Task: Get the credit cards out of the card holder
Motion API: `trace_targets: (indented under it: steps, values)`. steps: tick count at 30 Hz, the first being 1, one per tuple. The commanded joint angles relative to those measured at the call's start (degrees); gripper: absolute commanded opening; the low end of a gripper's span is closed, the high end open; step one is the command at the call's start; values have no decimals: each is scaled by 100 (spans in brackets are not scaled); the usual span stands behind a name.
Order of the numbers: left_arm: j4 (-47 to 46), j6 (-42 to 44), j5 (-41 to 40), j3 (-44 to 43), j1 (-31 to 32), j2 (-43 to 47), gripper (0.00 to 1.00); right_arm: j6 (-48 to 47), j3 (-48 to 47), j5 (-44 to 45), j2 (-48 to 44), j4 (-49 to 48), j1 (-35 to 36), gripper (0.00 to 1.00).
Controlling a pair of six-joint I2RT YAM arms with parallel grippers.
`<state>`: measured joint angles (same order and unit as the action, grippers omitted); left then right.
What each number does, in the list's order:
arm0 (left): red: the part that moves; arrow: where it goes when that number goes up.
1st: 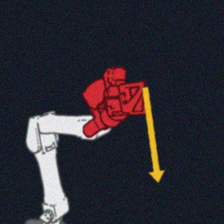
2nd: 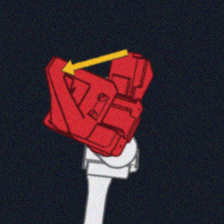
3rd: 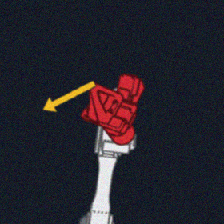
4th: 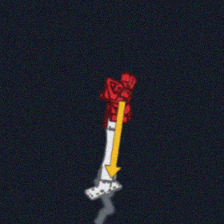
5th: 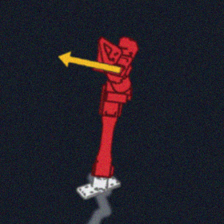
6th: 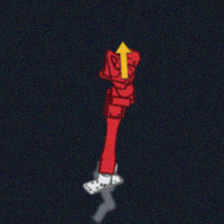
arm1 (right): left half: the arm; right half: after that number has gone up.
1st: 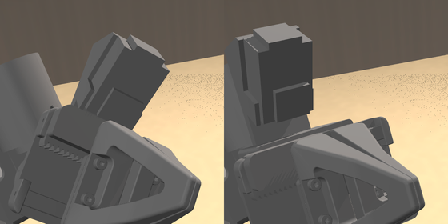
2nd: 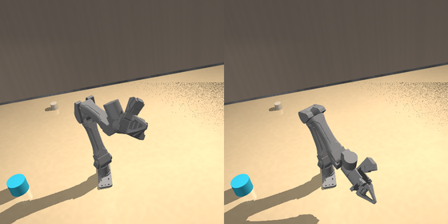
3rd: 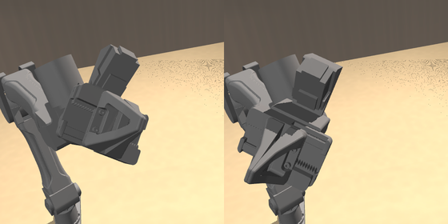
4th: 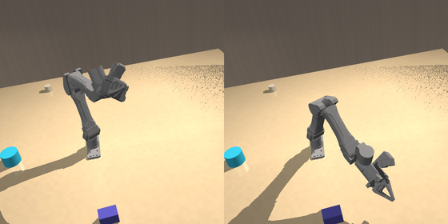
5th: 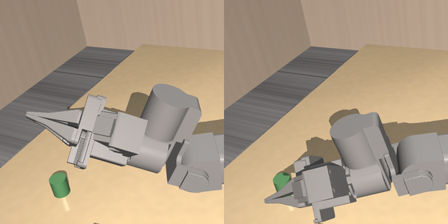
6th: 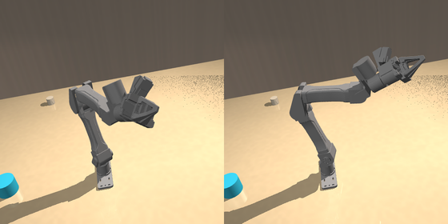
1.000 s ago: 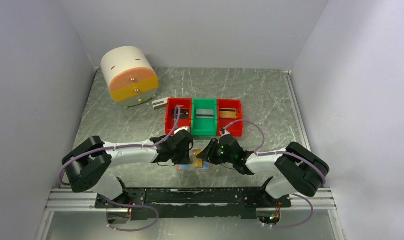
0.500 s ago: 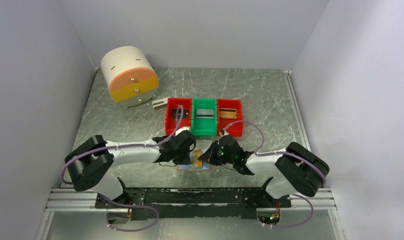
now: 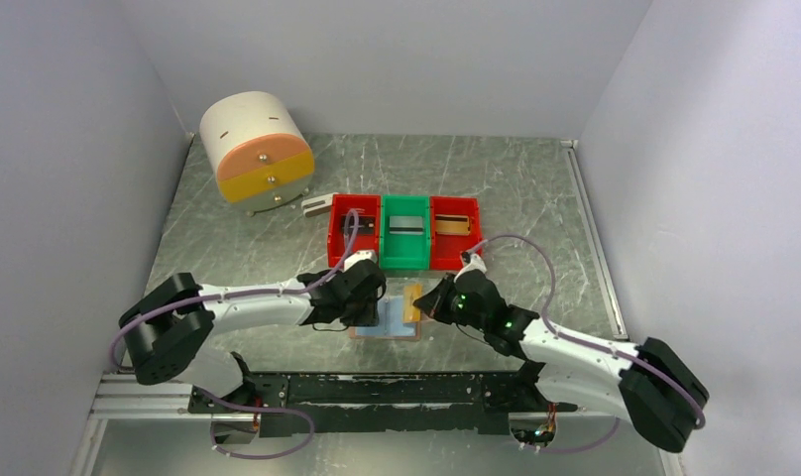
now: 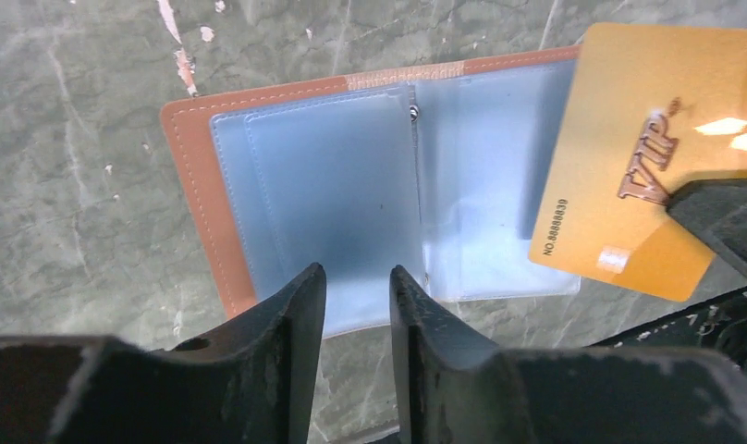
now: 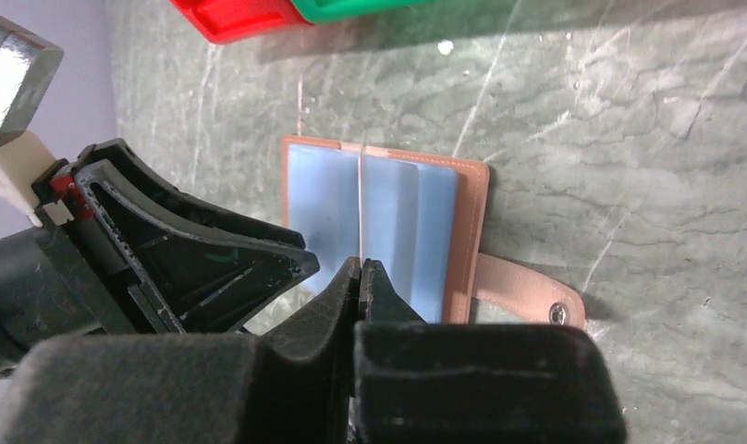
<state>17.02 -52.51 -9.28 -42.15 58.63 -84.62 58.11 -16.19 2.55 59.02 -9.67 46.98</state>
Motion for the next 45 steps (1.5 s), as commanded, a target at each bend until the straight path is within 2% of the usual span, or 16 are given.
trace_targets:
  steps: [1, 8, 13, 17, 20, 22, 24, 26, 29, 34, 41, 45]
  values:
    - [251, 44, -340, -66, 35, 443, 43, -508, 141, 356, -633, 152, -24, 0]
    - [1122, 224, -1228, -430, -58, 922, 64, -1896, -105, 1136, -1651, 271, -20, 0]
    - [1396, 405, -1112, -427, -659, 1282, 71, -3813, -211, 1467, -2055, -360, -24, 0]
    - [1226, 722, -536, -163, -1342, 1829, 81, -5684, -403, 1514, -1851, -643, -23, 0]
    - [1229, 752, -191, 78, -1912, 2438, 87, -6780, -809, 2164, -1455, -583, -26, 0]
    - [1193, 773, -52, 249, -2107, 2795, 98, -7664, -1032, 2551, -1085, -680, -38, 0]
    - [1197, 803, -15, 363, -2192, 3034, 100, -8414, -1337, 2687, -627, -500, -96, 0]
    - [1335, 817, -52, 369, -2215, 3115, 100, -8970, -1748, 2261, -186, 112, -305, 0]
    - [1506, 814, -126, 374, -2216, 3081, 100, -9310, -2209, 1574, 346, 754, -817, 0]
    - [1524, 798, -18, 427, -2225, 3046, 100, -9989, -2522, 217, 624, 917, -1467, 0]
    - [1545, 856, 11, 464, -2225, 3174, 100, -10926, -2780, -702, 1371, 1482, -1979, 0]
    - [1608, 854, 23, 444, -2224, 3186, 100, -11054, -2801, -330, 1723, 1246, -2057, 0]
